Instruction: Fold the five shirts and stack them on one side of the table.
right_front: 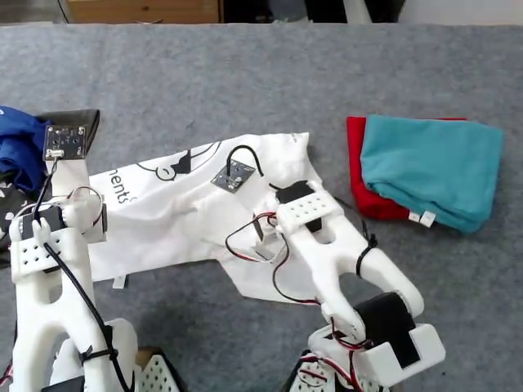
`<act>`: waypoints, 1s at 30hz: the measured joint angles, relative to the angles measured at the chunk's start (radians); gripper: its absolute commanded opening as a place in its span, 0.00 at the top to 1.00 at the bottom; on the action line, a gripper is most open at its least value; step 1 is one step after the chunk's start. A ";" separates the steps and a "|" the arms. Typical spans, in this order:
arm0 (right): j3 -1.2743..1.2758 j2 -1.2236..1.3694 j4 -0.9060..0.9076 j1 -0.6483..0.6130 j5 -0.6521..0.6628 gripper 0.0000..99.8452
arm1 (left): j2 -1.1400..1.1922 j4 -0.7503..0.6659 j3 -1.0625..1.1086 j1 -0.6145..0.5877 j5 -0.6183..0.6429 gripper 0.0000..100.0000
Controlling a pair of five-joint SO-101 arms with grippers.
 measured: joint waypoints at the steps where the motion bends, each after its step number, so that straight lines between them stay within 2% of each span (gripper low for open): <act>1: 0.000 0.000 0.002 0.002 0.000 0.99 | 0.000 0.000 0.000 0.000 0.000 0.97; 9: -0.046 0.000 0.110 0.003 0.000 0.99 | 0.000 0.000 0.000 0.000 0.000 0.97; 13: -0.071 -0.075 0.180 0.023 0.021 0.99 | 0.000 0.063 -0.011 0.000 0.000 0.97; 17: -0.072 -0.209 0.252 0.114 0.083 0.99 | -0.006 0.104 -0.048 0.000 0.000 0.97; 24: -0.072 -0.370 0.370 0.368 0.261 0.99 | -0.006 0.109 -0.031 0.000 0.000 0.97; 30: -0.072 -0.440 0.439 0.445 0.368 0.99 | -0.006 0.100 0.057 0.002 0.000 0.97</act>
